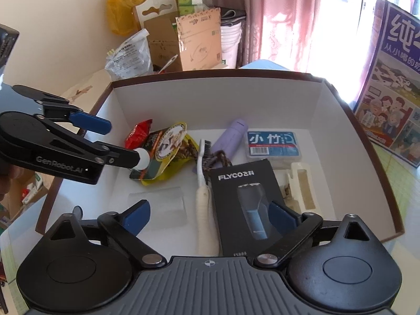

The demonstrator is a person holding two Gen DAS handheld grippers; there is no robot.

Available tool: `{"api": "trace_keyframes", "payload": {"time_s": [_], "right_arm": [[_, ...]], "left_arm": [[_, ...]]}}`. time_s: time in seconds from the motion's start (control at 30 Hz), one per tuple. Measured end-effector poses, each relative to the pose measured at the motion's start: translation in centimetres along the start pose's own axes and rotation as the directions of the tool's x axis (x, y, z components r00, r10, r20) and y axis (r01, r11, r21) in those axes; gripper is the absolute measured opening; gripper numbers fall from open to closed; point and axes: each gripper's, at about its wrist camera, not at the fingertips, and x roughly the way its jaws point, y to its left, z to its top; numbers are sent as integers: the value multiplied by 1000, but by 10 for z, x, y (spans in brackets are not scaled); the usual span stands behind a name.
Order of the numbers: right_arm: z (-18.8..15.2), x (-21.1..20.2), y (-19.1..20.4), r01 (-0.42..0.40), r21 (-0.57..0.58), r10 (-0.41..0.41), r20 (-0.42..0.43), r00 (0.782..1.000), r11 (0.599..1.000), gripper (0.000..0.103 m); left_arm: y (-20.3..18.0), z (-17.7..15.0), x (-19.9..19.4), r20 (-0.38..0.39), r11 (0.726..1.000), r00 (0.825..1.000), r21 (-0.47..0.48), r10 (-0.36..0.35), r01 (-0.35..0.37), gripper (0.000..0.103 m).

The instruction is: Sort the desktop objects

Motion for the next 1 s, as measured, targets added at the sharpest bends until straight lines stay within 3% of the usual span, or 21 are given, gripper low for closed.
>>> {"api": "trace_keyframes", "payload": {"time_s": [0.37, 1.0], "right_arm": [[-9, -24, 0, 62, 12, -63, 12, 998, 998, 101], [-49, -99, -1, 103, 72, -109, 91, 990, 992, 101]], "left_arm": [[-16, -9, -31, 22, 998, 999, -44, 42, -41, 86], [-69, -38, -95, 66, 992, 992, -84, 103, -98, 88]]}}
